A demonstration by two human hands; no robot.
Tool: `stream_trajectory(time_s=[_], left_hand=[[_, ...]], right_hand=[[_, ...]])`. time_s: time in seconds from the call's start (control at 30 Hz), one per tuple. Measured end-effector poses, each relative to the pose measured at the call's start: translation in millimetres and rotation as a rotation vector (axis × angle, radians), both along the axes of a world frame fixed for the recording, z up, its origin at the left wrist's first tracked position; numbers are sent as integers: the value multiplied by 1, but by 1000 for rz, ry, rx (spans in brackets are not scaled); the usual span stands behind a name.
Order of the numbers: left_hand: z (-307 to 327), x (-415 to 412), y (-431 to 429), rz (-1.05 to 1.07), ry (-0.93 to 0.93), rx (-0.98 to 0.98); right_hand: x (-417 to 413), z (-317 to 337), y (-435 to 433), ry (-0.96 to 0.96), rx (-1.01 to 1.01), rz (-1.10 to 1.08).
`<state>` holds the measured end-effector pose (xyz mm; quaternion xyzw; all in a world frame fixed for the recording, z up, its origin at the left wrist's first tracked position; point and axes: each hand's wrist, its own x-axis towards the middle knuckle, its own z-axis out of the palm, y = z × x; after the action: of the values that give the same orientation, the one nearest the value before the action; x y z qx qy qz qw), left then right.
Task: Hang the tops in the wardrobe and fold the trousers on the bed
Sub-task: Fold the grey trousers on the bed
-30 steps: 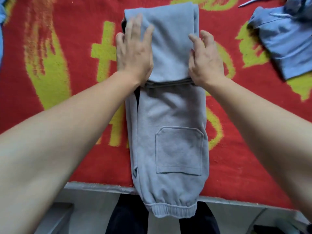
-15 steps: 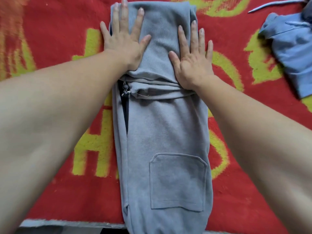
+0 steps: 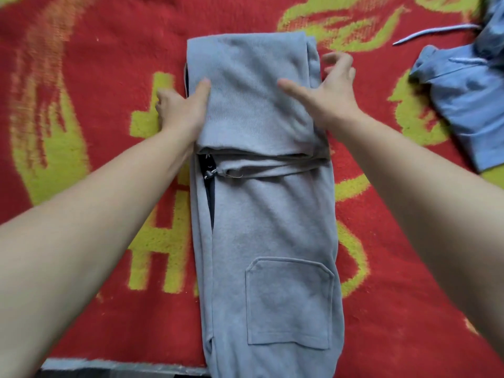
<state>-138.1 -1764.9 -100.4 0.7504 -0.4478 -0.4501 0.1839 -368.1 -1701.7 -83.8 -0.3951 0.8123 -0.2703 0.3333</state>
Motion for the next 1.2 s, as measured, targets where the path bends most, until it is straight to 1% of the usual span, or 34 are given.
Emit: stream_trajectory(time_s=[0.03,0.07,0.13,0.23,0.3,0.4,0.5,0.57,0.63,0.77,0.8,0.87,0.93,0.97,1.03,1.07,1.1,1.13,1.2], left_hand=[[2,1,1,28,130,103],[3,2,2,13,225,151],[7,3,0,-13,311,182],[15,3,-7,-81,343,243],[20,4,-13,-122,351,248],[31,7,-8,-131,350,168],[46,12,14,-81,407,42],[58,19,31,-53,438,-22],[72,27,52,-74,437,-53],[98,46,101,-242,287,-161],[101,53,115,-323,212,-222],[102,67,147,-501,-23,-328],[91,85,182,-627,-216,-341],[82,96,200,-702,-260,-335],[65,113,234,-825,-272,-216],[59,118,248,-826,-253,-127],[54,121,259,-786,-228,-66],[51,122,268,-722,-202,-50],[48,114,283,-605,-181,-77]], right_hand=[[-3,2,-5,-95,94,-72],[-6,4,-10,-184,193,-101],[-16,7,-19,-359,303,-85],[-25,10,-21,-547,319,-95],[-26,12,-19,-593,271,-43],[-24,22,-11,-557,116,-2],[-22,37,9,-552,-17,25],[-17,50,30,-538,-89,61],[-13,65,54,-500,-134,94],[-2,82,115,-273,-134,150],[1,83,134,-200,-142,179],[10,82,177,-48,-168,259],[18,74,218,72,-154,384],[21,67,237,143,-113,488],[24,50,268,266,57,697],[27,44,281,276,147,743],[30,40,291,255,206,736],[35,39,299,220,228,670],[44,41,309,173,195,442]])
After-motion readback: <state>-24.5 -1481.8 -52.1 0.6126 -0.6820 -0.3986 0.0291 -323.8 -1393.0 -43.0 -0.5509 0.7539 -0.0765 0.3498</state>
